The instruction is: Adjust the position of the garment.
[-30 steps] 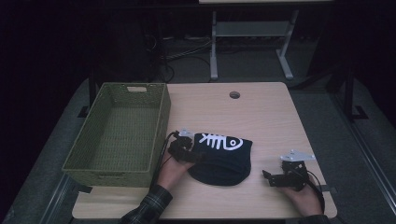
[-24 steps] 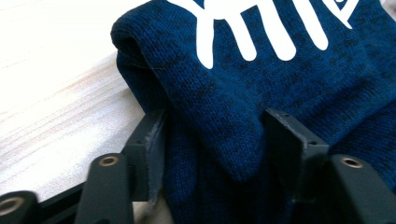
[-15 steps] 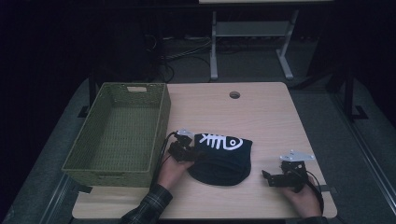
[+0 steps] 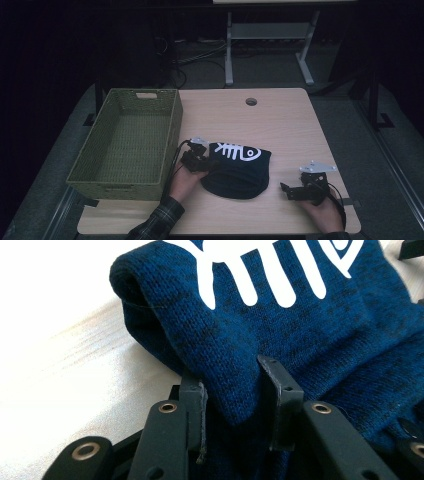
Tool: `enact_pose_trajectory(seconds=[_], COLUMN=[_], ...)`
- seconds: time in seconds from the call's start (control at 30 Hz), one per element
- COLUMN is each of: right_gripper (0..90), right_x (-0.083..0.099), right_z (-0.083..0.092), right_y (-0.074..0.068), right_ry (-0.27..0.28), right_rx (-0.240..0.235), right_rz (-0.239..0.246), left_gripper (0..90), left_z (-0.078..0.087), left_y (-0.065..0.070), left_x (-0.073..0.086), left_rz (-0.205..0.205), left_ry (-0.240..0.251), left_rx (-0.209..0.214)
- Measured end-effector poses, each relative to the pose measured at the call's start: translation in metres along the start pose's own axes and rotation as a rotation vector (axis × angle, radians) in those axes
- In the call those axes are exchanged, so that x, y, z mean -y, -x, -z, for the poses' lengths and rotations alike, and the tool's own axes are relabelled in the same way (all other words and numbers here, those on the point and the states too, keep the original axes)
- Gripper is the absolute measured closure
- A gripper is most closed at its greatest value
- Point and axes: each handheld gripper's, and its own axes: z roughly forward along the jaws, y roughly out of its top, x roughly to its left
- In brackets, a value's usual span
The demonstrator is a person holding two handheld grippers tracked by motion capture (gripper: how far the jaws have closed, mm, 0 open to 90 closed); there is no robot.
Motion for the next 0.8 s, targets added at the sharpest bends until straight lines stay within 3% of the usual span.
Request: enact_pose_trajectory(seconds=[0.6, 0.8], right_gripper=[2.7, 2.7], right_x=[0.000, 0.000], right_z=[0.000, 0.000], right_y=[0.001, 0.001], right_ry=[-0.001, -0.001], right_rx=[-0.004, -0.004], right_rz=[0.005, 0.005], left_gripper=[68.1, 68.1], left_z=[0.027, 0.034], left_y=[0.016, 0.019], left_x=[-0.018, -0.021], left_rz=[-0.032, -0.025], left_ry=[0.080, 0.114], left_rx=[0.032, 0.042])
